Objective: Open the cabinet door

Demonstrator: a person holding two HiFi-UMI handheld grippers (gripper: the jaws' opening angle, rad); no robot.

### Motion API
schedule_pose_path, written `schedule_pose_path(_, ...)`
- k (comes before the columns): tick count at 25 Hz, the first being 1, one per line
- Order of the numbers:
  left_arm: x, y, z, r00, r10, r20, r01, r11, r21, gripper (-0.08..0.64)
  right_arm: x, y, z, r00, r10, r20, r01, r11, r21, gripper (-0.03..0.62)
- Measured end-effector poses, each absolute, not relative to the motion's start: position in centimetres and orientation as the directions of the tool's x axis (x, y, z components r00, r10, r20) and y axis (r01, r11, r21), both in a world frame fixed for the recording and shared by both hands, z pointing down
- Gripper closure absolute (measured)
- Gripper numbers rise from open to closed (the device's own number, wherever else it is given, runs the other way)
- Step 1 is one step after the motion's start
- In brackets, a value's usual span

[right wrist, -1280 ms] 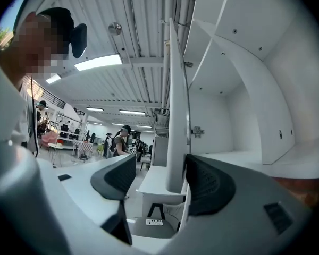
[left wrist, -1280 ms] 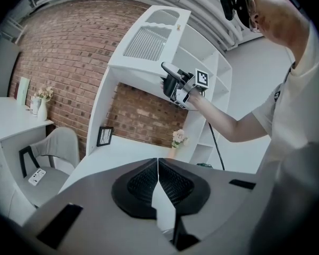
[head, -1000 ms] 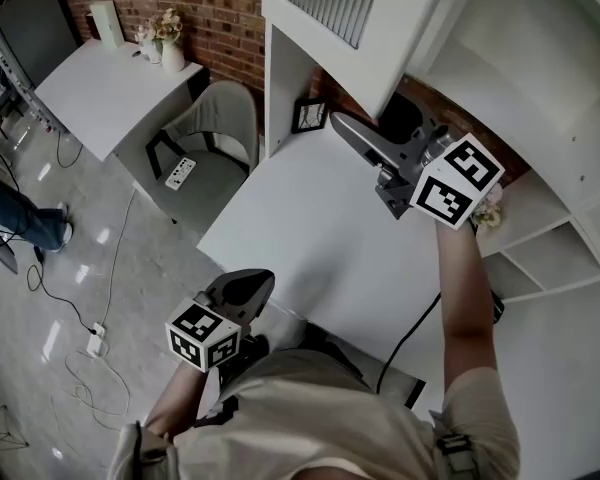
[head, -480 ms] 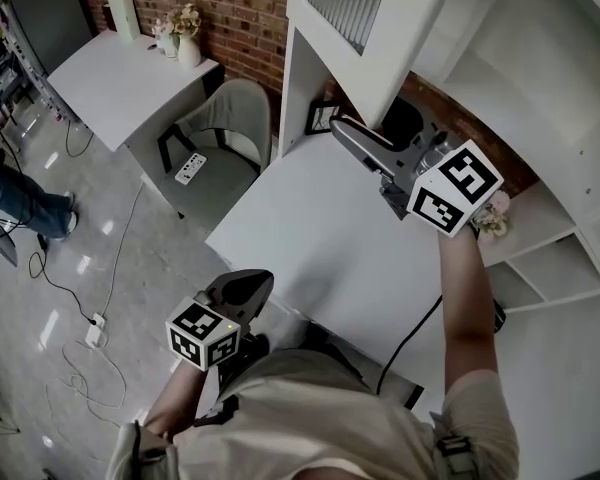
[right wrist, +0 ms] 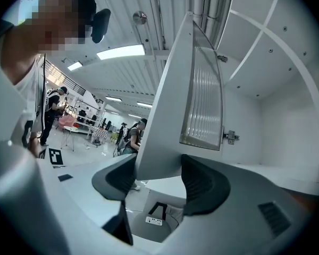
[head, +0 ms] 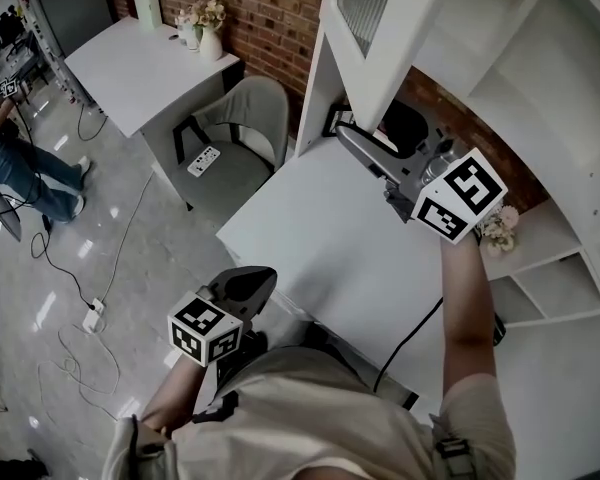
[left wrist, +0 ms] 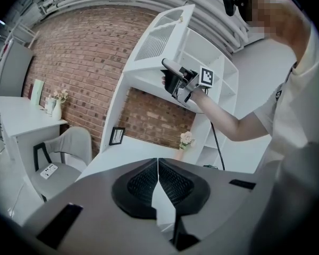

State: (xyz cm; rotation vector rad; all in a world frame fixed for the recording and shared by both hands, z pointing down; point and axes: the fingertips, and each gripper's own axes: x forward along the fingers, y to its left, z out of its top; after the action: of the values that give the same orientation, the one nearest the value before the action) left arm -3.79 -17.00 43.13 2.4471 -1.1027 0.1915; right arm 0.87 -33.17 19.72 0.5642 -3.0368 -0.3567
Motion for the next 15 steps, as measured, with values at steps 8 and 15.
schedule_pose_path(8,-3.1,-17.0,42.5,0.684,-0.673,0.282,-0.728,-0.597,0.338,0.540,-0.2,-32.5,19.7,-0.936,-0.352,0.014,-0.337,0.905,0.259,0.319)
schedule_pose_path(15,-4.5,-16.9,42.1,0.664,-0.698,0.268,-0.743,-0.577,0.339,0.540,-2.5,-32.0,19.8,-0.941,-0.338,0.022,-0.319,0.907,0.273,0.307)
